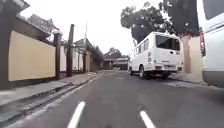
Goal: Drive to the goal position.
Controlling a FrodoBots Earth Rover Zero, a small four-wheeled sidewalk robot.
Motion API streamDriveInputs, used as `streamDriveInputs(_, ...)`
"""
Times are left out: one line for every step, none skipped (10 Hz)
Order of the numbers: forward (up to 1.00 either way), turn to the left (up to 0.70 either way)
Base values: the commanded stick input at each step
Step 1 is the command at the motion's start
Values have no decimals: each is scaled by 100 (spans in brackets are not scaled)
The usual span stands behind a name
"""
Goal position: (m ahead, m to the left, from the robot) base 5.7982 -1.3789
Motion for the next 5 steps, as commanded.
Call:
streamDriveInputs(85, 0)
streamDriveInputs(85, 0)
streamDriveInputs(85, 0)
streamDriveInputs(85, 0)
streamDriveInputs(85, 0)
